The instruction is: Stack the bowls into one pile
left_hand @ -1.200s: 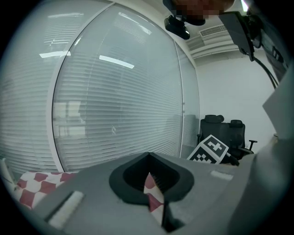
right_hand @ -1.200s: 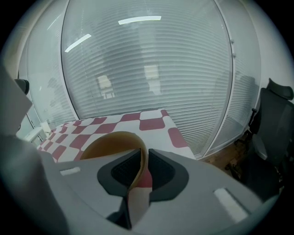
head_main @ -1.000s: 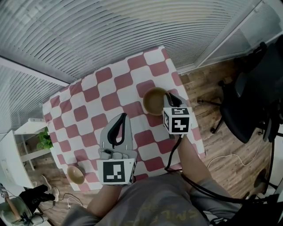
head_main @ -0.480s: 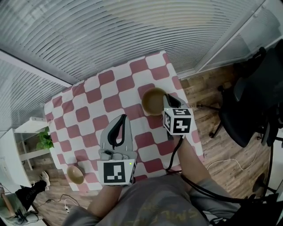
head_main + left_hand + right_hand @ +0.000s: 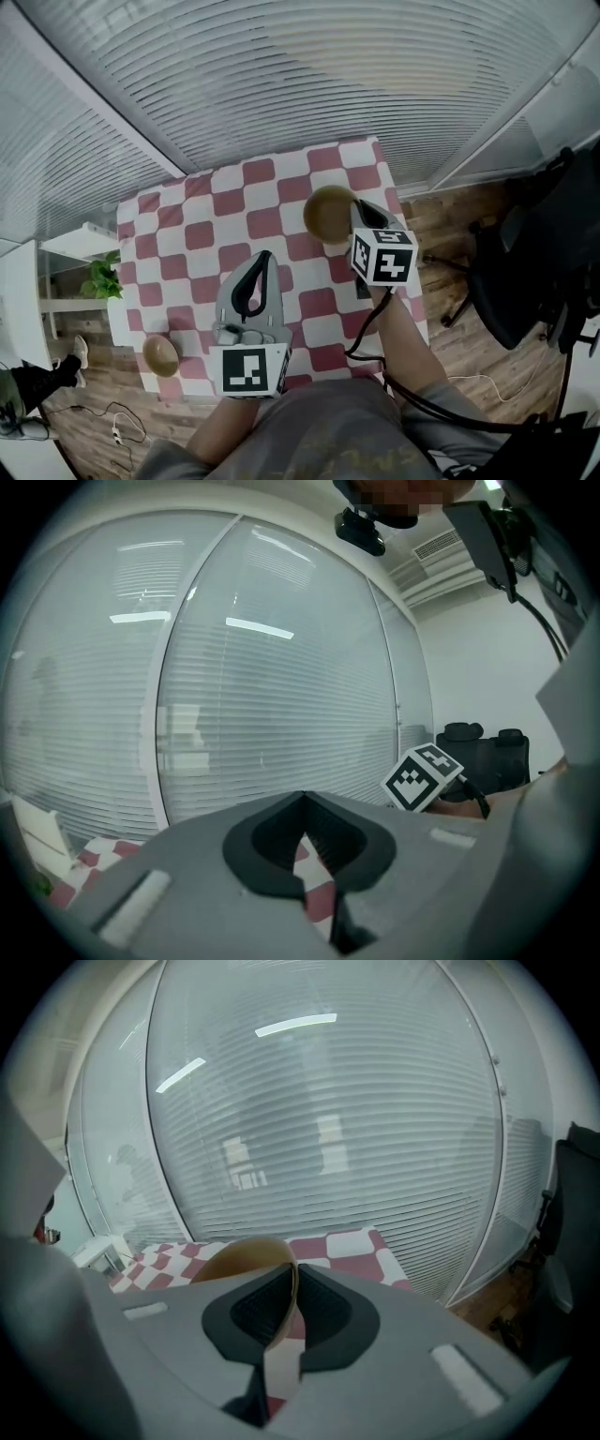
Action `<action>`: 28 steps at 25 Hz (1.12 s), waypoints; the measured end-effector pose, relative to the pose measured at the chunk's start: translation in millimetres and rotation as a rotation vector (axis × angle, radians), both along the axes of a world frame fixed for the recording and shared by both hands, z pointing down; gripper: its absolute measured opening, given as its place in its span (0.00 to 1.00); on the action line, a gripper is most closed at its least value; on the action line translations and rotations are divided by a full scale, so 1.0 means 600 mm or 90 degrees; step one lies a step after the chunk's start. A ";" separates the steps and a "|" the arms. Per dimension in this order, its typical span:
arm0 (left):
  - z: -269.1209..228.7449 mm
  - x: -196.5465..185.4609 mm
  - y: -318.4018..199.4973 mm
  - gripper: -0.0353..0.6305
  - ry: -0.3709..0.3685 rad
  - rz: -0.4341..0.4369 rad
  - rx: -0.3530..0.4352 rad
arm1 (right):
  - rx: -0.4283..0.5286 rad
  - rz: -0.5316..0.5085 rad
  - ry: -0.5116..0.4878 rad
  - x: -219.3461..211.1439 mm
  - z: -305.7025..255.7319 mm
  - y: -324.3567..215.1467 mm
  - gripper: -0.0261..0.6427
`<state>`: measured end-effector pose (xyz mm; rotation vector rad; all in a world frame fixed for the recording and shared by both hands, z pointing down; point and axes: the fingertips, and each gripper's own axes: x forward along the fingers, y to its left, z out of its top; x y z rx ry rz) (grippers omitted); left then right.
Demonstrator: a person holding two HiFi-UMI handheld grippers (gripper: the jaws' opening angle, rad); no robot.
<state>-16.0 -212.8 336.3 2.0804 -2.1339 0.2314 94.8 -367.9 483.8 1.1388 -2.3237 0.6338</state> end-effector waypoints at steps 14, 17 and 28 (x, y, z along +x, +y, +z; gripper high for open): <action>-0.024 -0.096 0.140 0.05 -0.011 -0.169 0.018 | -0.022 -0.180 -0.040 -0.188 -0.022 0.123 0.11; -0.024 -0.116 0.182 0.05 -0.011 -0.206 0.026 | -0.029 -0.226 -0.050 -0.236 -0.024 0.170 0.11; -0.049 -0.222 0.396 0.05 -0.027 -0.363 0.045 | -0.049 -0.399 -0.066 -0.414 -0.039 0.397 0.11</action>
